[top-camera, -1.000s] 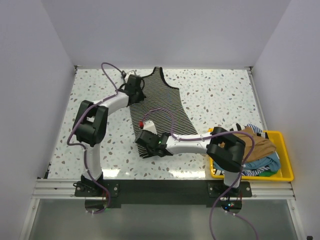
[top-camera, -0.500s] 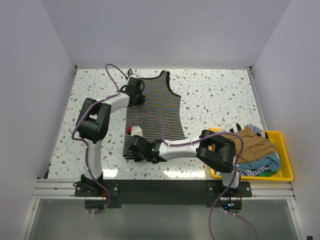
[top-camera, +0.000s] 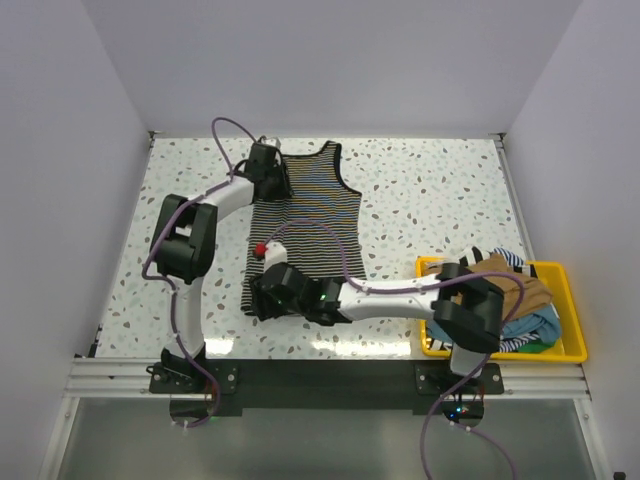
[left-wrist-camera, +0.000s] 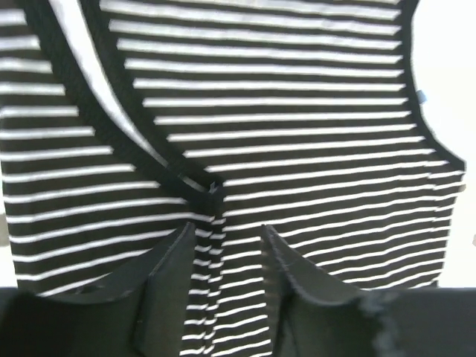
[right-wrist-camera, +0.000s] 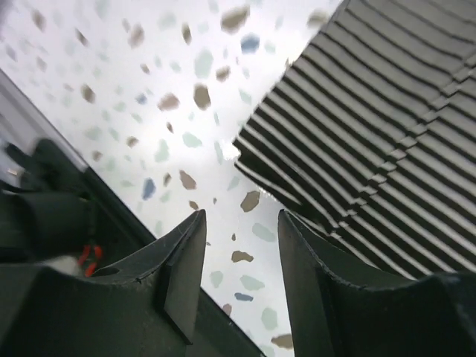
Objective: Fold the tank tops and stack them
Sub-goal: Fold the tank top
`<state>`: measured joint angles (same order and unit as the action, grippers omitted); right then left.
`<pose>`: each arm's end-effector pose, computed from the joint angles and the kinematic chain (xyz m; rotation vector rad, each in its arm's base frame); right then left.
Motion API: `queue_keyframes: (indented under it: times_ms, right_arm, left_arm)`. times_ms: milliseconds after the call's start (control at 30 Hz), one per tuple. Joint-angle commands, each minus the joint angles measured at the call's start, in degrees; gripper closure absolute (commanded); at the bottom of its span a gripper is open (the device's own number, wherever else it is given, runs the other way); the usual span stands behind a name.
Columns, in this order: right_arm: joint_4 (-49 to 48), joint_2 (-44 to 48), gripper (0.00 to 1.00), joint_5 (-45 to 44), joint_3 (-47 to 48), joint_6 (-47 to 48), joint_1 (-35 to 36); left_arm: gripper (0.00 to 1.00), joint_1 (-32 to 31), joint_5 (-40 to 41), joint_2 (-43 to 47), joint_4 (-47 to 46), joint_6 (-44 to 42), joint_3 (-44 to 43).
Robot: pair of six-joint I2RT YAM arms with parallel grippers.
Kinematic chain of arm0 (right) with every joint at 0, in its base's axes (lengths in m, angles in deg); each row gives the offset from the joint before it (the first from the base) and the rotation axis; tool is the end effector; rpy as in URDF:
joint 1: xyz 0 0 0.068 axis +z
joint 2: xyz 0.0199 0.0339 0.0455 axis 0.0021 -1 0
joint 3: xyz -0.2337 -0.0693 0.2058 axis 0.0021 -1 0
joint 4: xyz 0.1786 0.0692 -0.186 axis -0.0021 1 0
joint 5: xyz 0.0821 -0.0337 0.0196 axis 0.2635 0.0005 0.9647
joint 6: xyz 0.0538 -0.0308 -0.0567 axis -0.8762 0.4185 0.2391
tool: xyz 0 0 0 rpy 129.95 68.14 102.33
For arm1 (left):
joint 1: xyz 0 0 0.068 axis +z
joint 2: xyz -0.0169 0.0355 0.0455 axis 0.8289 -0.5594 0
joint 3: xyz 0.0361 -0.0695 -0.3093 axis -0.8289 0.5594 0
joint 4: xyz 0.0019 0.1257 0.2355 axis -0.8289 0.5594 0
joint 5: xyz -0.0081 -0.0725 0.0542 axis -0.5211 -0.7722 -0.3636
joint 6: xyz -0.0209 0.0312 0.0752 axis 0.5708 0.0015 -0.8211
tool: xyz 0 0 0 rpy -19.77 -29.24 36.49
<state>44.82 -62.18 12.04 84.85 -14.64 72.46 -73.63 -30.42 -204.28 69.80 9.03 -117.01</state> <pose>0.1488 0.4199 0.2250 -0.5630 2.2626 0.7985 0.4989 -0.1617 0.1804 -0.2052 2.4025 -0.4261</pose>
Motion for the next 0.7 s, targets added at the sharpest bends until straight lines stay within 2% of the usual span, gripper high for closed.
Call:
queue_keyframes:
  times_ms: [0, 67, 133, 167, 300, 367, 467, 667]
  right_arm:
    - [6.48, 11.91, 0.53, -4.85, 0.54, 1.81, -5.32]
    - [9.41, 15.09, 0.53, -3.54, -0.16, 1.28, -9.62]
    - [11.61, 18.69, 0.53, -0.39, -1.39, 2.15, -17.35]
    - [11.96, 19.41, 0.53, 1.38, -1.74, 3.20, -22.86]
    - [13.98, 18.72, 0.57, 7.53, -0.52, 6.02, -35.81]
    - [14.69, 14.24, 0.61, 12.71, 2.82, 6.55, -43.00]
    - [14.52, 6.80, 0.62, 16.76, 7.82, 7.77, -49.70]
    - [21.01, -9.83, 0.65, 17.04, 25.30, 11.56, -54.03]
  left_arm:
    - [0.53, -0.10, -1.46, 5.22, 0.05, 0.68, -3.90]
    - [0.52, -0.54, -1.01, 7.86, -2.13, 1.39, -1.46]
    - [0.50, -1.33, 0.13, 11.64, -3.03, 3.66, 0.84]
    - [0.50, -1.60, -0.13, 12.70, -4.07, 4.29, 3.46]
    - [0.52, -5.63, 1.44, 19.01, -6.10, 6.57, 11.29]
    - [0.54, -9.22, 2.15, 21.92, -6.80, 6.93, 15.51]
    - [0.54, -14.93, 3.73, 24.74, -7.94, 7.45, 20.60]
    - [0.54, -26.88, 5.04, 27.12, -6.99, 7.54, 24.32]
